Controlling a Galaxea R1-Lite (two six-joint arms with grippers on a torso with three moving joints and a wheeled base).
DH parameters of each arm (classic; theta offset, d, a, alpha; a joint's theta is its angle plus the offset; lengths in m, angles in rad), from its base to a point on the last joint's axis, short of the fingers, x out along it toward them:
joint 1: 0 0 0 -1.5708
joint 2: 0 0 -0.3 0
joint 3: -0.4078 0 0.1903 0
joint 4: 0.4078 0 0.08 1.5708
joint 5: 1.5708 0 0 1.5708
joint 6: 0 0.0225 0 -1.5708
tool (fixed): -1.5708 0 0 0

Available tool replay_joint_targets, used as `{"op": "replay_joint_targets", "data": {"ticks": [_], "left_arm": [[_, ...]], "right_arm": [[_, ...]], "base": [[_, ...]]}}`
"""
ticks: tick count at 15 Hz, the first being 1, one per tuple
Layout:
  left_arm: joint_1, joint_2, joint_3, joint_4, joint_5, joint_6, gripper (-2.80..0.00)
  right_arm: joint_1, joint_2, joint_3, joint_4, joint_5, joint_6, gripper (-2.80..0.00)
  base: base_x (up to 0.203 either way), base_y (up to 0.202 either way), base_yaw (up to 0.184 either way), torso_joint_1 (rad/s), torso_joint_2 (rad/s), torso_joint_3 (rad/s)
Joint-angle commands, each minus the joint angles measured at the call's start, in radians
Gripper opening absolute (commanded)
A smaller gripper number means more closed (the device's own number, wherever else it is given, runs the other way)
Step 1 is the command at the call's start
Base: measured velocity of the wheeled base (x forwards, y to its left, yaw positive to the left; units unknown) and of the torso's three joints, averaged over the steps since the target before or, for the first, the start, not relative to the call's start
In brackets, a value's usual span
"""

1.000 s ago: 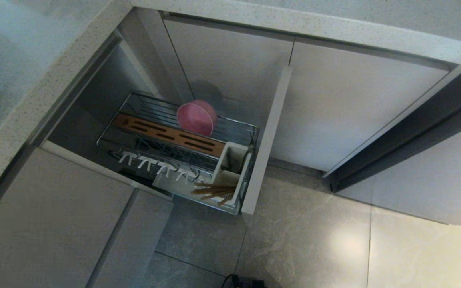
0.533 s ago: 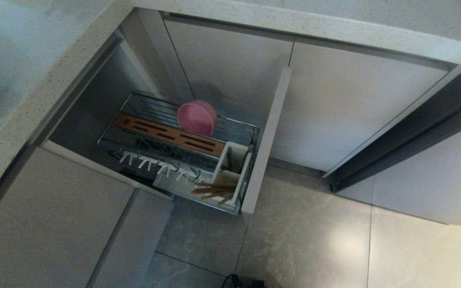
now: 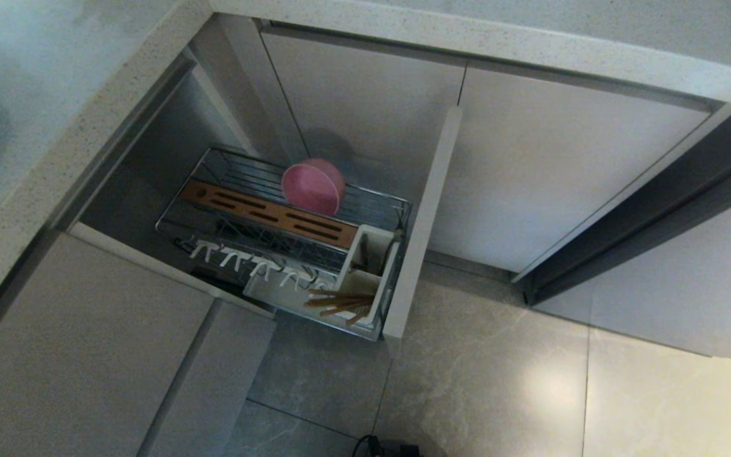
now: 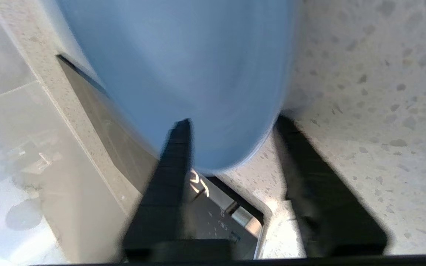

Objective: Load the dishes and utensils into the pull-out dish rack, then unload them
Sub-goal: Take the plate out of the cupboard

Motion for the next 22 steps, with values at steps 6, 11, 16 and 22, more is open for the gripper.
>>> {"op": "replay_joint_targets", "data": {"ticks": [6, 11, 16, 22], "left_arm": [[-0.025, -0.058, 0.000, -0.015, -0.013, -0.036, 0.00], [-0.097, -0.156, 0.001, -0.100, -0.176, -0.126, 0.00], [-0.109, -0.248, 0.002, -0.173, -0.342, -0.278, 0.00], [-0.108, -0.352, 0.002, -0.190, -0.504, -0.455, -2.80]], "right_arm": [[0.000, -0.001, 0.000, 0.000, 0.000, 0.000, -2.80], [0.000, -0.001, 0.000, 0.000, 0.000, 0.001, -2.80], [0.000, -0.001, 0.000, 0.000, 0.000, 0.001, -2.80], [0.000, -0.001, 0.000, 0.000, 0.000, 0.001, -2.80]], "base": [[0.000, 0.000, 0.000, 0.000, 0.00, 0.000], [0.000, 0.000, 0.000, 0.000, 0.00, 0.000], [0.000, 0.000, 0.000, 0.000, 0.00, 0.000], [0.000, 0.000, 0.000, 0.000, 0.00, 0.000]]}}
